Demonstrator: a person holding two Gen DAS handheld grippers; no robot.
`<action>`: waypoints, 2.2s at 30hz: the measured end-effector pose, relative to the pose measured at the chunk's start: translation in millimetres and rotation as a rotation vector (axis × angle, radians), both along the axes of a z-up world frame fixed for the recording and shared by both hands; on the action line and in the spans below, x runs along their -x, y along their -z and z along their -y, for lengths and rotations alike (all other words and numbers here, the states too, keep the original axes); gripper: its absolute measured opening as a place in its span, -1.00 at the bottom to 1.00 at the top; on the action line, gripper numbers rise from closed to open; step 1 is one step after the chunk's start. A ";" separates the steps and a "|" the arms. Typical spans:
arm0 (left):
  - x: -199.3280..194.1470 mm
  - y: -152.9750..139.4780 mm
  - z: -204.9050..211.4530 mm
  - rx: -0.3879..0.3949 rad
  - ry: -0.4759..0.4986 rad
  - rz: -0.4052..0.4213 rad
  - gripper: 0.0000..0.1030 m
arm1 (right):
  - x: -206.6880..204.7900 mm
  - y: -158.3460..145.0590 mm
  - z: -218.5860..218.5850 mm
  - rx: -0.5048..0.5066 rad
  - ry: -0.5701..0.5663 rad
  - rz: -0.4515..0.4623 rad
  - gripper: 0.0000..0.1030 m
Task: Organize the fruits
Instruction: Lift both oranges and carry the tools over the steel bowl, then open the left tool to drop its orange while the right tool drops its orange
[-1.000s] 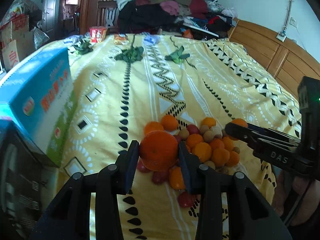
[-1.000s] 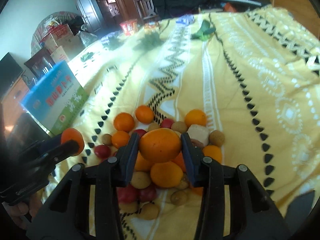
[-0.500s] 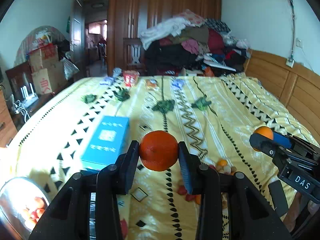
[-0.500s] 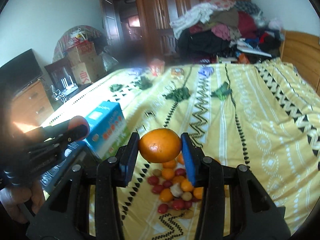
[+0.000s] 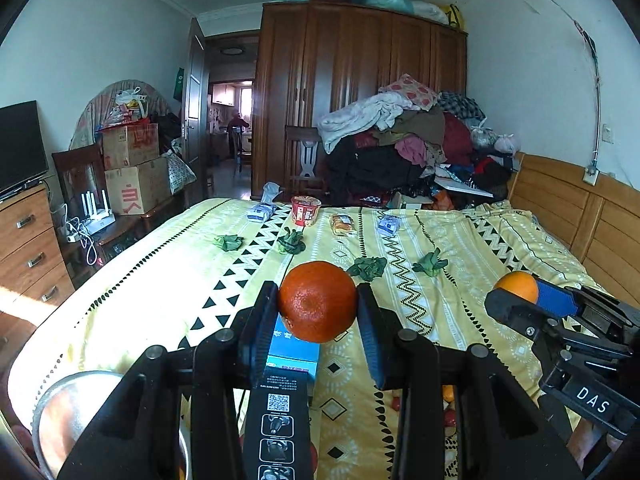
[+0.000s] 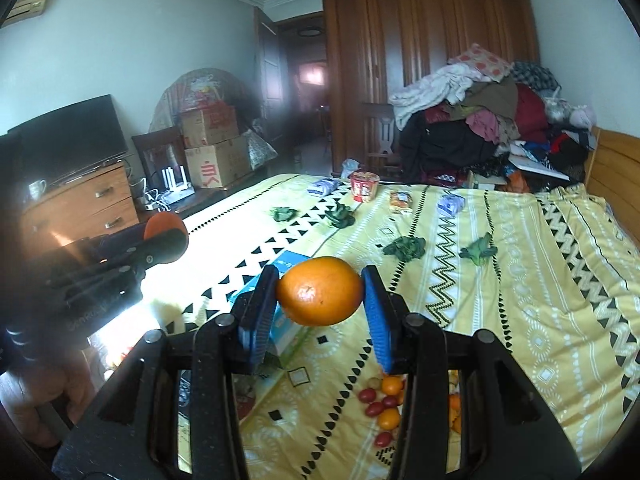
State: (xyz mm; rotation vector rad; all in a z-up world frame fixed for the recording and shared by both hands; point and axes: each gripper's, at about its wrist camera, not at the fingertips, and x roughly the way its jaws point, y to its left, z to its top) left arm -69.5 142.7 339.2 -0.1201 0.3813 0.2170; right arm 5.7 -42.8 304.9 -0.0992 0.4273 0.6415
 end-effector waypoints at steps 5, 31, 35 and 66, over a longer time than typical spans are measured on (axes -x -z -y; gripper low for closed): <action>20.9 0.0 -19.7 0.020 -0.026 0.006 -0.22 | 15.2 -2.9 -20.2 0.011 -0.043 0.013 -0.17; 100.6 95.7 -166.1 0.148 -0.318 -0.146 -0.22 | 68.0 52.0 -184.0 0.096 -0.363 -0.154 -0.17; 111.5 122.1 -190.6 0.176 -0.373 -0.204 -0.22 | 71.8 74.2 -210.4 0.118 -0.401 -0.224 -0.17; 121.9 188.6 -242.9 0.274 -0.456 -0.332 -0.21 | 86.6 142.4 -277.4 0.272 -0.492 -0.394 -0.17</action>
